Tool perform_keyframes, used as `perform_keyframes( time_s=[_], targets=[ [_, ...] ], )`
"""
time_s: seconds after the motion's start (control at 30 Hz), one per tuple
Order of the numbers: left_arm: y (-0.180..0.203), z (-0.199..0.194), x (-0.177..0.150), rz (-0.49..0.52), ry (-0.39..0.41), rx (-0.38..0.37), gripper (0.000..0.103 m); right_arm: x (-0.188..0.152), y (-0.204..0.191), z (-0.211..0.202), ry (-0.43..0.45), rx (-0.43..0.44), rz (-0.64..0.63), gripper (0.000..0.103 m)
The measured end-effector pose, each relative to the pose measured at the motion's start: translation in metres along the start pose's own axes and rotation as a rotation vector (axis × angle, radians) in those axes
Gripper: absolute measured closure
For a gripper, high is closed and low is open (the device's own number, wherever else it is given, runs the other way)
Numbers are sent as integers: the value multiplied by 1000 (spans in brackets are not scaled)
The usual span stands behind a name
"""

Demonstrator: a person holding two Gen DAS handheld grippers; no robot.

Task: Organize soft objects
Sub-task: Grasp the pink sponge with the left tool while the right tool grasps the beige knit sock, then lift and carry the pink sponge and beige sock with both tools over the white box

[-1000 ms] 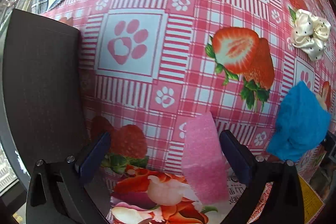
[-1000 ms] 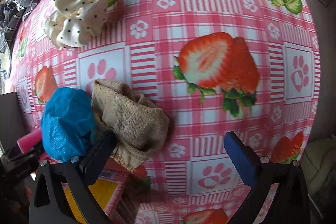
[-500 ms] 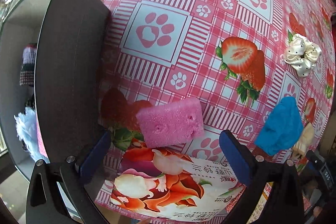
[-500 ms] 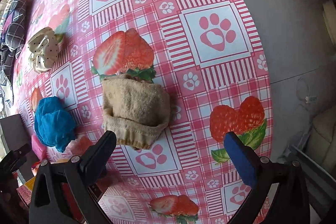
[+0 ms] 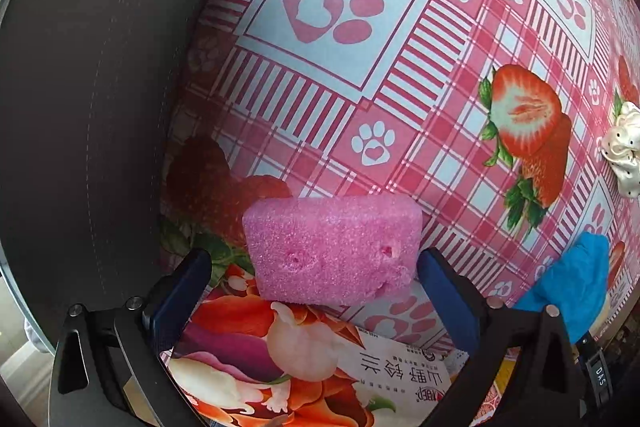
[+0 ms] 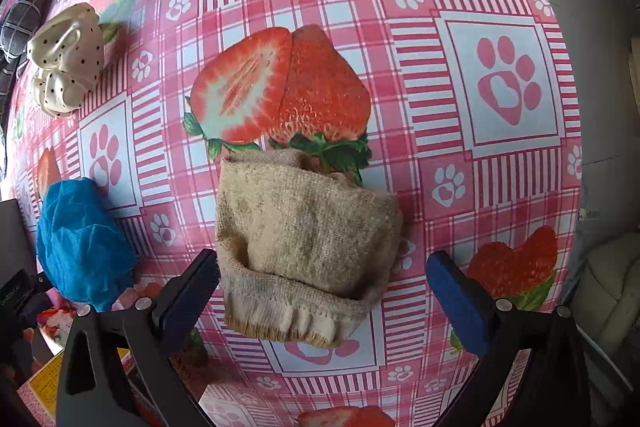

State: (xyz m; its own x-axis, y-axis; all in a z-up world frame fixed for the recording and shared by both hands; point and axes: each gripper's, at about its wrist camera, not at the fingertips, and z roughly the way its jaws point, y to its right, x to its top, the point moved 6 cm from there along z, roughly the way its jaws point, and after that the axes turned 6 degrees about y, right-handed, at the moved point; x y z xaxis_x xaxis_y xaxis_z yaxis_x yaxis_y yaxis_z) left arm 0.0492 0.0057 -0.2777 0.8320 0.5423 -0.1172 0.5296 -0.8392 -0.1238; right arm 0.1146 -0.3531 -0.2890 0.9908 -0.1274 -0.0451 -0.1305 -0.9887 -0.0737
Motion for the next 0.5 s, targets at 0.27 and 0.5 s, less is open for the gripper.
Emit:
perform_keyframes(
  time_s=[0.27,0.5],
  targets=[
    [-2,1,15,-19,-7,-26,0,-3,-17,11,13,-34,-18,0],
    [12,13,22,7,-43,-25,0,0,-17,14,0,-34,-40,0]
  ],
)
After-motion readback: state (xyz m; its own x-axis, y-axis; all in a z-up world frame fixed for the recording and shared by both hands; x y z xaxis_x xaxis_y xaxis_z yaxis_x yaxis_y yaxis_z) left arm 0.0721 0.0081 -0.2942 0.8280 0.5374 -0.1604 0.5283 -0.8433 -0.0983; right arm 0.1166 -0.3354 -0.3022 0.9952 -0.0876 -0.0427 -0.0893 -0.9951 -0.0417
